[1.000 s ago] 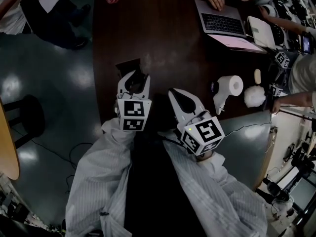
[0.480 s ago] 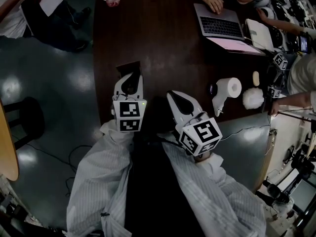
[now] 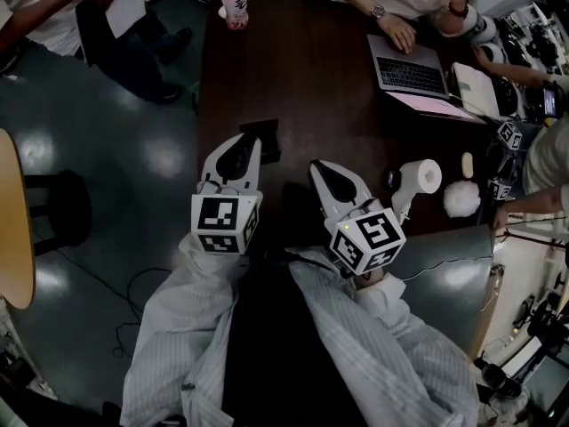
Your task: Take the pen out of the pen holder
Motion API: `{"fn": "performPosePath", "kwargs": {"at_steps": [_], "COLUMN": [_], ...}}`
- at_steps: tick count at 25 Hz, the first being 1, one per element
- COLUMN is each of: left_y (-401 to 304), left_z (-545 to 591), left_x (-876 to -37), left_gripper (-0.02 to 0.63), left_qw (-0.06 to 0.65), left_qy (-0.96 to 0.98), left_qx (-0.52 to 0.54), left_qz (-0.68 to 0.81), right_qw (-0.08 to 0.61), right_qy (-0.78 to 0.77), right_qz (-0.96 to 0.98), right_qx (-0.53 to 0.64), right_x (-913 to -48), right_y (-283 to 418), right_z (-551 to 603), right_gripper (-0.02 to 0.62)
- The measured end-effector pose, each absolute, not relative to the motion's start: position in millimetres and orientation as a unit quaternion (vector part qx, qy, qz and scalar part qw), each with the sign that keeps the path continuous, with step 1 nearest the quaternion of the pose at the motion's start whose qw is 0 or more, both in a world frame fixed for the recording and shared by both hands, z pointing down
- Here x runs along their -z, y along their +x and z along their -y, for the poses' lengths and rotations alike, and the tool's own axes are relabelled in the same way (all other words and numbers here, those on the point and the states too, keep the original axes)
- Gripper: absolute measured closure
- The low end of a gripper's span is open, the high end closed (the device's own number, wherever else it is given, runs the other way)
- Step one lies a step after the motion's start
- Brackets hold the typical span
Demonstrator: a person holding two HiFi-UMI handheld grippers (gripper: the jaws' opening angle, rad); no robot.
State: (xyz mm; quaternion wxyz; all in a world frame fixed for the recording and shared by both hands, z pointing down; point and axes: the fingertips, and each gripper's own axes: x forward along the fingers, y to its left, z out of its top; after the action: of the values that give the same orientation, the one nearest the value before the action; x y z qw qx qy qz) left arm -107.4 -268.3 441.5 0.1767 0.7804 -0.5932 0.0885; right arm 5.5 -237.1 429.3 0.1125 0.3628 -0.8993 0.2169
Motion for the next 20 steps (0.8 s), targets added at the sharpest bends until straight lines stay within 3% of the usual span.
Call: {"fn": "performPosePath", "kwargs": {"at_steps": [10,20], "left_y": [-138.4,-153.9], "left_z": [226.5,186.8], "left_x": [-346.1,-326.0], "left_gripper": [0.546,0.546], "left_qw": [0.149,0.134], "left_qy": [0.795,0.791], "left_qx": [-0.024,-0.001], "left_qz": [0.587,0.597], "right_qw": [0.083,0.082], "right_qy": [0.347,0.297], "right_qz": [0.918,0.942], "right_qx": [-0.17,-0.134], "right_x": [-377.5,-346.5], "right_y": [-23.5,-74.8], "right_z": [237.9,210.9], "right_gripper": [0.594,0.594]}}
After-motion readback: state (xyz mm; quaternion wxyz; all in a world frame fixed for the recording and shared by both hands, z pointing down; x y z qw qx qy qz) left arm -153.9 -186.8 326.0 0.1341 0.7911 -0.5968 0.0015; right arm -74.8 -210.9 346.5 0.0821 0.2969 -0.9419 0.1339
